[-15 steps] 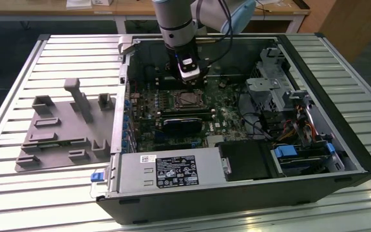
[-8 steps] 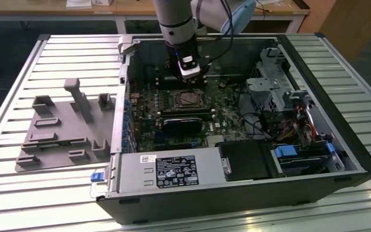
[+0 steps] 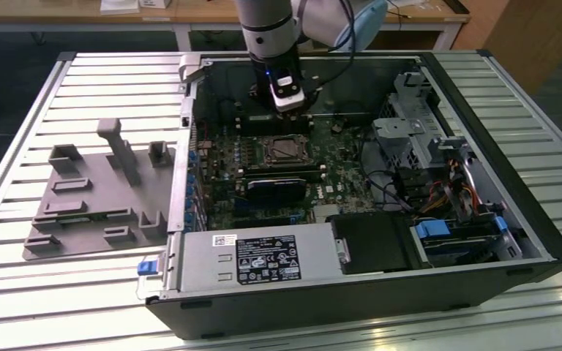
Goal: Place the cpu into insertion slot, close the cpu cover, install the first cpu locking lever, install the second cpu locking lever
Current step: 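Install the first cpu locking lever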
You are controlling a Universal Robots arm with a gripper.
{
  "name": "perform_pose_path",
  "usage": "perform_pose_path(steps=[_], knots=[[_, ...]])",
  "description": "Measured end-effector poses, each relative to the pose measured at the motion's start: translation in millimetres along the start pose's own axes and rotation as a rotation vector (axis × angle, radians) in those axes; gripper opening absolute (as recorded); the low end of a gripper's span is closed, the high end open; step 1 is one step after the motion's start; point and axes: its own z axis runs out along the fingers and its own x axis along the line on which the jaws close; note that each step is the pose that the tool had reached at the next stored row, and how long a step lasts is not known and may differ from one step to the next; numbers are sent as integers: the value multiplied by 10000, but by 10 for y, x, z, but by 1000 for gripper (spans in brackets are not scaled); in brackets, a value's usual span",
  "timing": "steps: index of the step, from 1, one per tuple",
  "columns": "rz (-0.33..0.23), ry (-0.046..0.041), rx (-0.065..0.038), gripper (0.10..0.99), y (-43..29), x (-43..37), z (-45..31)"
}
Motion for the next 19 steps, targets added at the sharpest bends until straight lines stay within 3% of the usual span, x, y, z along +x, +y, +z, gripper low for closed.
perform_pose_path(steps=[4, 10, 11, 15, 19], knots=[[-1, -1, 6, 102, 5, -10, -49], [-5, 4, 19, 102, 5, -12, -49], [-4, 60, 52, 102, 6, -13, -48], [-28, 393, 368, 102, 14, -35, -40], [-46, 529, 568, 102, -11, -54, -39]])
